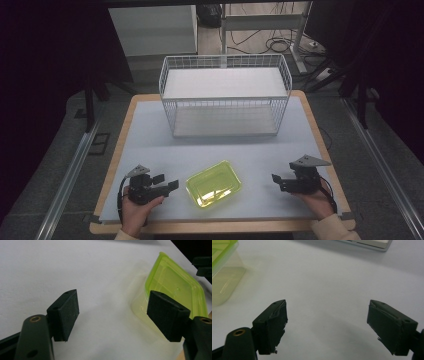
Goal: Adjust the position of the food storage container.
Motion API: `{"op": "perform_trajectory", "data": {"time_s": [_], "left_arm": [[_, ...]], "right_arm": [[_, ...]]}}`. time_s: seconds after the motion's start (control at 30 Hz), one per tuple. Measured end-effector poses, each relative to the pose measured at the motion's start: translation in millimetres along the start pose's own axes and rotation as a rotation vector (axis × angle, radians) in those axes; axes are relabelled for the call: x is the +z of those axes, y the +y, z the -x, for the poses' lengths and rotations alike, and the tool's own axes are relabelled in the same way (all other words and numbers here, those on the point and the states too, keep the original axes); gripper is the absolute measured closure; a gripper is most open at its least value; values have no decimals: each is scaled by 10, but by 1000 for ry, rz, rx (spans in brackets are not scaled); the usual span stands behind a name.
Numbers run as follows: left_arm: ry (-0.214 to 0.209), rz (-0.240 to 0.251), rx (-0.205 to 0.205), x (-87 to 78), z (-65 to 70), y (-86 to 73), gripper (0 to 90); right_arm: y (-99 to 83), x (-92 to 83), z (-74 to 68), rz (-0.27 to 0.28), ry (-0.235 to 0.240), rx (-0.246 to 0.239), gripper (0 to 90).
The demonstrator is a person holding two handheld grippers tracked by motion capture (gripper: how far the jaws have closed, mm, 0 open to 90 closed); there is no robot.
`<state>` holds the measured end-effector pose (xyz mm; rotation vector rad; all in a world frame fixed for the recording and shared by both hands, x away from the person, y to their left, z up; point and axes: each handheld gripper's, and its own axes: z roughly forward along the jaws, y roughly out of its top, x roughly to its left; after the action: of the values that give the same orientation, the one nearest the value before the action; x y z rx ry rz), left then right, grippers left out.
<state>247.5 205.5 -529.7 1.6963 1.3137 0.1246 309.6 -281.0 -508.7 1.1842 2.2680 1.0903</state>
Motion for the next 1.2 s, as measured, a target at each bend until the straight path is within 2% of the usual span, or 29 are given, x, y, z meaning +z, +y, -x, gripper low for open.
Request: {"op": "perform_trajectory", "data": {"time_s": [0.13, 0.27, 0.37, 0.47, 0.5, 0.53, 0.57, 0.6, 0.67, 0.77, 0.8, 0.83, 0.87, 0.97, 1.03, 1.13, 1.17, 1.2], "left_arm": [[2, 0, 3, 3, 4, 6, 251], [-2, -3, 6, -5, 12, 9, 259], [-38, 14, 29, -78, 56, 48, 384], [-57, 14, 75, -162, 142, 100, 587], [-57, 14, 75, -162, 142, 100, 658], [-54, 0, 94, -191, 194, 115, 727], [-54, 0, 94, -191, 194, 115, 782], [-76, -18, 97, -198, 223, 125, 837], [-92, -35, 103, -199, 260, 138, 895], [-106, -45, 107, -201, 305, 151, 900], [-127, -56, 122, -208, 387, 165, 900], [-127, -56, 122, -208, 387, 165, 900], [-154, -70, 145, -202, 492, 175, 900], [-202, -93, 172, -167, 638, 172, 900], [-212, -102, 184, -146, 692, 163, 900], [-240, -132, 217, -86, 865, 112, 900], [-240, -132, 217, -86, 865, 112, 900], [-255, -141, 229, -71, 922, 97, 900]], "right_arm": [[-6, -12, -4, 7, 7, 4, 163], [-4, -26, 14, 12, 28, 38, 172], [-6, -26, 14, 13, 29, 37, 173], [-10, -25, 8, 13, 31, 33, 172], [-10, -25, 7, 11, 34, 36, 172], [-9, -22, 8, 10, 37, 37, 172], [-9, -22, 8, 10, 37, 37, 172], [-10, -17, 9, 7, 36, 34, 172], [-13, -14, 10, 4, 33, 34, 172], [-14, -14, 13, 4, 32, 36, 172], [-9, -18, 12, 5, 37, 51, 173], [-9, -18, 12, 5, 37, 51, 173], [-1, -21, 10, 10, 55, 71, 177], [5, -17, -6, 9, 60, 74, 177], [5, -15, -9, 10, 59, 68, 177], [7, -21, -14, 13, 66, 69, 181], [7, -21, -14, 13, 66, 69, 181], [8, -23, -14, 15, 65, 66, 181]]}}
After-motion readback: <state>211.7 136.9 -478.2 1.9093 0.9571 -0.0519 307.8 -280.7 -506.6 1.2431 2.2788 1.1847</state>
